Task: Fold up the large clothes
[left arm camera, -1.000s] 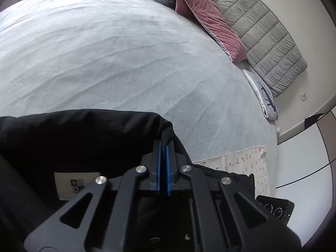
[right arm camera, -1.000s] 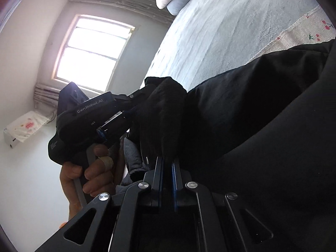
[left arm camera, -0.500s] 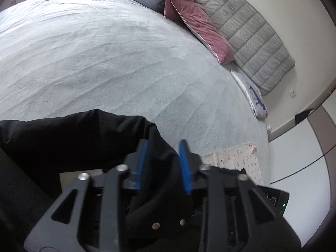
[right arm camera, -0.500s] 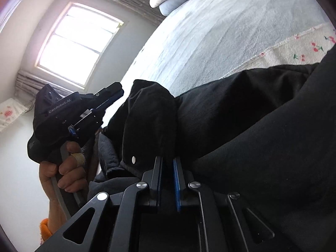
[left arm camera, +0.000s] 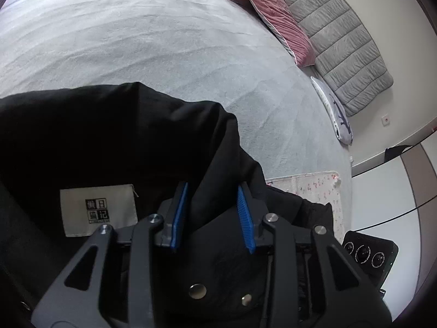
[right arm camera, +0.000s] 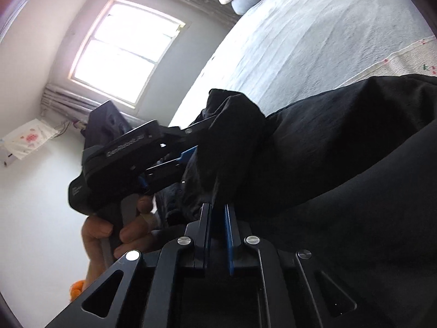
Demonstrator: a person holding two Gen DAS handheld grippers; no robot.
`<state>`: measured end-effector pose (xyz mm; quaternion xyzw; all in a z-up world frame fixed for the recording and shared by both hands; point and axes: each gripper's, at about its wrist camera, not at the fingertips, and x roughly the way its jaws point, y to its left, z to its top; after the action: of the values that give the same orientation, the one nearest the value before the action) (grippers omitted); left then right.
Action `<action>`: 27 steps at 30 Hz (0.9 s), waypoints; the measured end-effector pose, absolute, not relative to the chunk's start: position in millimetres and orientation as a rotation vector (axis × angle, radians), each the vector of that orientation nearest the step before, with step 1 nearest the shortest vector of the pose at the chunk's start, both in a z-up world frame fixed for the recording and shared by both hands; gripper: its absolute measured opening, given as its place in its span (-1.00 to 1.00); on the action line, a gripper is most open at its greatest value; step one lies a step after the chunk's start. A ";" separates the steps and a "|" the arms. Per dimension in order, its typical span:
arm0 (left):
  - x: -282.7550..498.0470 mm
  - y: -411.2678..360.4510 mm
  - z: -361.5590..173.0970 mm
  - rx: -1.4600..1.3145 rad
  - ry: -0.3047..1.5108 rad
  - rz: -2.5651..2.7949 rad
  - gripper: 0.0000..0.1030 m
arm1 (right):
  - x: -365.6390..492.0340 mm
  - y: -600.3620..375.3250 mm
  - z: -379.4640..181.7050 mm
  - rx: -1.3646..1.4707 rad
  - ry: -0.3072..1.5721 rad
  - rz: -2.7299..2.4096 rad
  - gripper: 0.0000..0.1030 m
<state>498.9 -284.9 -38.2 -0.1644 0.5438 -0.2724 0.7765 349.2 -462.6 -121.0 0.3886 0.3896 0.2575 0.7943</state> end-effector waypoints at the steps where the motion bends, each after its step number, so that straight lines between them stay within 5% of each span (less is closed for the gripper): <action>1: 496.7 -282.9 -36.9 -0.376 1.175 -0.594 -0.28 | 344.4 -467.5 -113.4 0.830 0.818 0.564 -0.86; 15: 489.5 -284.5 -44.0 -0.344 1.171 -0.559 -0.26 | 333.4 -480.6 -96.0 0.719 0.892 0.443 -0.91; 16: 487.8 -288.6 -43.9 -0.312 1.172 -0.560 -0.30 | 335.4 -476.9 -97.9 0.699 0.910 0.423 -0.91; 17: 486.4 -292.5 -43.3 -0.297 1.175 -0.577 -0.78 | 336.3 -473.3 -99.8 0.677 0.928 0.403 -0.91; 18: 484.6 -295.5 -40.9 -0.280 1.178 -0.582 -0.89 | 338.4 -470.6 -99.5 0.656 0.941 0.384 -0.91; 27: 490.4 -248.1 -7.4 -0.493 1.018 -0.542 -0.92 | 334.6 -472.9 -93.7 0.637 0.843 0.301 -0.97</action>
<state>490.4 -248.1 -7.4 -0.2306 0.4762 -0.2537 0.8097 334.6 -472.9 -93.7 0.3028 0.4008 0.1432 0.8527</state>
